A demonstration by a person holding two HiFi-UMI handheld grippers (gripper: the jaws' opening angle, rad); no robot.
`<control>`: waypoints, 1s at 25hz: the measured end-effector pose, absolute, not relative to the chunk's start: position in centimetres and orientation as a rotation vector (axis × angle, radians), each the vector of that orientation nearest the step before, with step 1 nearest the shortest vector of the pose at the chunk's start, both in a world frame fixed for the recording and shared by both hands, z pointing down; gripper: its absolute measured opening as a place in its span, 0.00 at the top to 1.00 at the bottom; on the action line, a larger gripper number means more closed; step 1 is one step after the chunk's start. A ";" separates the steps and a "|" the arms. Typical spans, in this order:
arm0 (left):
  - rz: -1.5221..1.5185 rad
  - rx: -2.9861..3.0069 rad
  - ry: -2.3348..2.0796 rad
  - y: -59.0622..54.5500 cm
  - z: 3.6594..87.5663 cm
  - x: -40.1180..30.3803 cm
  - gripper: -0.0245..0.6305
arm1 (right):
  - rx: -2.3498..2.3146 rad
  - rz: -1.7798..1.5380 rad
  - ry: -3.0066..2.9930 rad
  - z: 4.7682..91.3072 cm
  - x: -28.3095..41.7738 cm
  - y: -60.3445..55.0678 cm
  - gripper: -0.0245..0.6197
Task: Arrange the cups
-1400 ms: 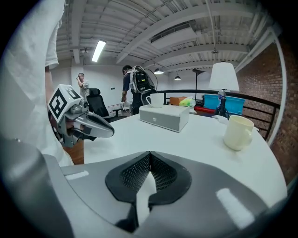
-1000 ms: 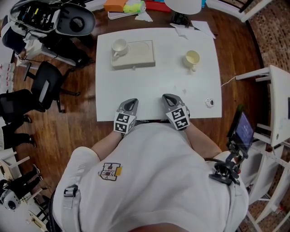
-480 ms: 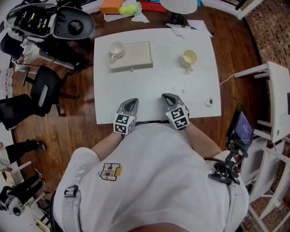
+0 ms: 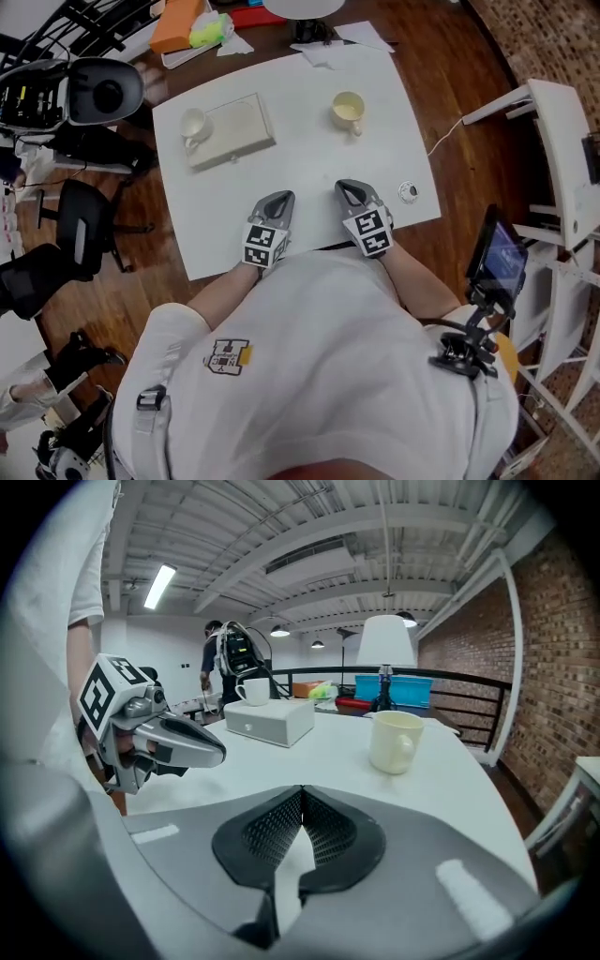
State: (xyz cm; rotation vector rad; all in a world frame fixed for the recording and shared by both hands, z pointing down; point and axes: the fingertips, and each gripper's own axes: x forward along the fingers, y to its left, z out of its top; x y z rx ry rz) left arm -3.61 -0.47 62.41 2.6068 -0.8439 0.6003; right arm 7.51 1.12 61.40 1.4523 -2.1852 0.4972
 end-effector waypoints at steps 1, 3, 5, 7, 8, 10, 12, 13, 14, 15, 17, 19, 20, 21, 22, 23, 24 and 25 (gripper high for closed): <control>0.603 2.621 -0.818 -0.7 62.3 -2.3 0.96 | 1.478 0.502 -2.171 61.3 8.6 1.0 0.96; 0.610 2.648 -0.775 -1.3 62.1 0.2 0.96 | 1.525 0.512 -2.147 61.2 10.7 0.8 0.96; 0.622 2.682 -0.735 -1.8 61.7 2.7 0.96 | 1.565 0.521 -2.126 61.2 12.6 0.6 0.96; 0.637 2.711 -0.693 -2.4 61.4 5.3 0.96 | 1.602 0.526 -2.108 61.3 14.5 0.0 0.96; 0.645 2.721 -0.674 -2.7 61.5 6.5 0.96 | 1.620 0.527 -2.102 61.4 15.3 -0.4 0.96; 0.667 2.734 -0.641 -3.3 61.8 8.8 0.96 | 1.642 0.537 -2.090 61.6 16.7 -1.2 0.96; 0.696 2.741 -0.616 -4.0 62.2 10.8 0.95 | 1.651 0.553 -2.091 61.7 17.5 -2.3 0.96; 0.713 2.742 -0.609 -4.5 62.6 11.7 0.93 | 1.655 0.559 -2.097 61.7 17.9 -2.9 0.95; 0.732 2.740 -0.608 -5.0 62.9 12.6 0.90 | 1.659 0.566 -2.101 61.9 18.4 -3.5 0.94; 0.750 2.735 -0.611 -5.6 63.3 13.5 0.87 | 1.664 0.575 -2.104 62.1 18.8 -4.2 0.94; 0.779 2.723 -0.631 -6.7 63.9 15.3 0.81 | 1.676 0.598 -2.104 62.5 19.9 -5.4 0.93; 0.794 2.719 -0.664 -7.6 64.0 16.8 0.79 | 1.694 0.608 -2.098 62.6 21.0 -6.6 0.93; 0.800 2.716 -0.683 -7.8 63.9 17.3 0.78 | 1.706 0.608 -2.092 62.5 21.4 -7.2 0.93; 0.806 2.711 -0.706 -8.0 63.8 17.7 0.77 | 1.716 0.605 -2.085 62.3 21.9 -7.7 0.93; 0.814 2.701 -0.734 -8.1 63.7 18.0 0.77 | 1.724 0.598 -2.076 62.1 22.5 -8.1 0.93; 0.823 2.687 -0.771 -8.3 63.7 18.1 0.76 | 1.729 0.588 -2.067 62.0 23.0 -8.7 0.93; 0.831 2.666 -0.814 -8.5 63.7 18.1 0.74 | 1.729 0.579 -2.058 61.8 23.5 -9.3 0.93; 0.838 2.641 -0.856 -8.9 63.7 18.1 0.72 | 1.724 0.572 -2.051 61.7 24.0 -9.9 0.93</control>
